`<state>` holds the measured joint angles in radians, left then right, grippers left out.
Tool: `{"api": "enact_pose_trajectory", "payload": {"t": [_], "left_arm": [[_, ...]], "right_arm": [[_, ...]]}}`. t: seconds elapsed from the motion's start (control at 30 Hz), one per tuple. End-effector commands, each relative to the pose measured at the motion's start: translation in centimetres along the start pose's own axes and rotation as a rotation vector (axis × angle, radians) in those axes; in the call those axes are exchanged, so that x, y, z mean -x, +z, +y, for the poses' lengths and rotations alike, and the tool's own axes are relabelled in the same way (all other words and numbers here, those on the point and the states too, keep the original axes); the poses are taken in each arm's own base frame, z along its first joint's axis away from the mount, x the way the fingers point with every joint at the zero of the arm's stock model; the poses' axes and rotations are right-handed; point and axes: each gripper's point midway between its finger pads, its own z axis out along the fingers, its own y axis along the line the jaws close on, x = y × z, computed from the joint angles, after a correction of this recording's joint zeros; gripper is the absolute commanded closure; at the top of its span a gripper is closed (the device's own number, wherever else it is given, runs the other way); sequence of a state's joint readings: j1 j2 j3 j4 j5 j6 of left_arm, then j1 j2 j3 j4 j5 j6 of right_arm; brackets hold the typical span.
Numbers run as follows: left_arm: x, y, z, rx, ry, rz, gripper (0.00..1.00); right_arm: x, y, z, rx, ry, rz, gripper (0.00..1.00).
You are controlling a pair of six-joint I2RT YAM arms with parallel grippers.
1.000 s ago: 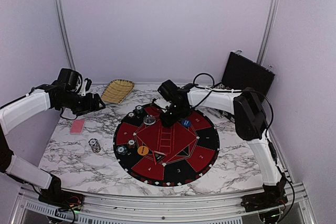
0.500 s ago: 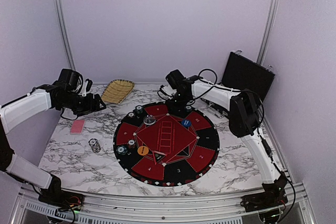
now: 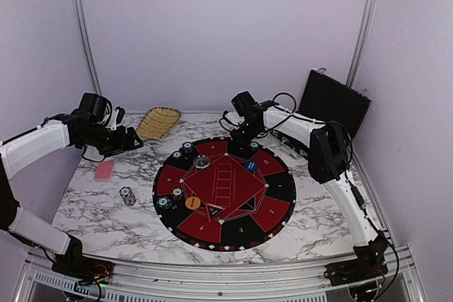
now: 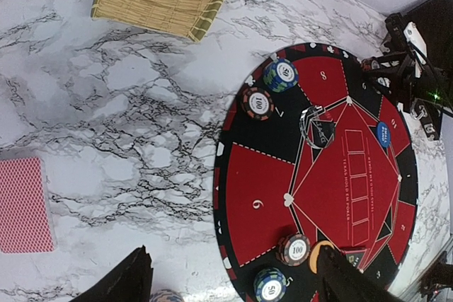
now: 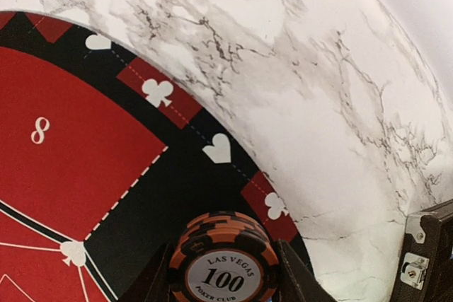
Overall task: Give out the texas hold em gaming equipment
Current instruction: Place the poker chips pile in the small blind area.
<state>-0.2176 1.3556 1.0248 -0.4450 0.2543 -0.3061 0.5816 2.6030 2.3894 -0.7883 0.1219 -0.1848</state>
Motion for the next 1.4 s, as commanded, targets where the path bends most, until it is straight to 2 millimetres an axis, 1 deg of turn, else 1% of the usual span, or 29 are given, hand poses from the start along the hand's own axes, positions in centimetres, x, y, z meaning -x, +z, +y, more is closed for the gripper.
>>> {"api": "enact_pose_trajectory", "payload": {"t": [0.0, 0.2, 0.4, 0.97, 1.1, 1.37], "left_arm": [[0.1, 0.4, 0.3, -0.004, 0.005, -0.001, 0.19], [0.1, 0.6, 0.6, -0.001, 0.000, 0.004, 0.19], [0.0, 0.8, 0.6, -0.002, -0.002, 0.011, 0.19], [0.1, 0.8, 0.8, -0.002, -0.009, 0.010, 0.19], [0.0, 0.9, 0.9, -0.001, -0.011, 0.013, 0.19], [0.1, 0.8, 0.9, -0.001, -0.011, 0.011, 0.19]], "right_arm": [[2.7, -0.4, -2.1, -0.042, 0.005, -0.099, 0.83], [2.5, 0.2, -2.3, -0.052, -0.004, -0.093, 0.83], [1.7, 0.6, -3.2, -0.045, 0.020, -0.074, 0.83], [-0.2, 1.4, -1.9, 0.023, 0.035, -0.022, 0.83], [-0.4, 1.6, -1.6, 0.033, 0.034, -0.017, 0.81], [-0.6, 1.6, -1.6, 0.037, 0.036, -0.009, 0.73]]}}
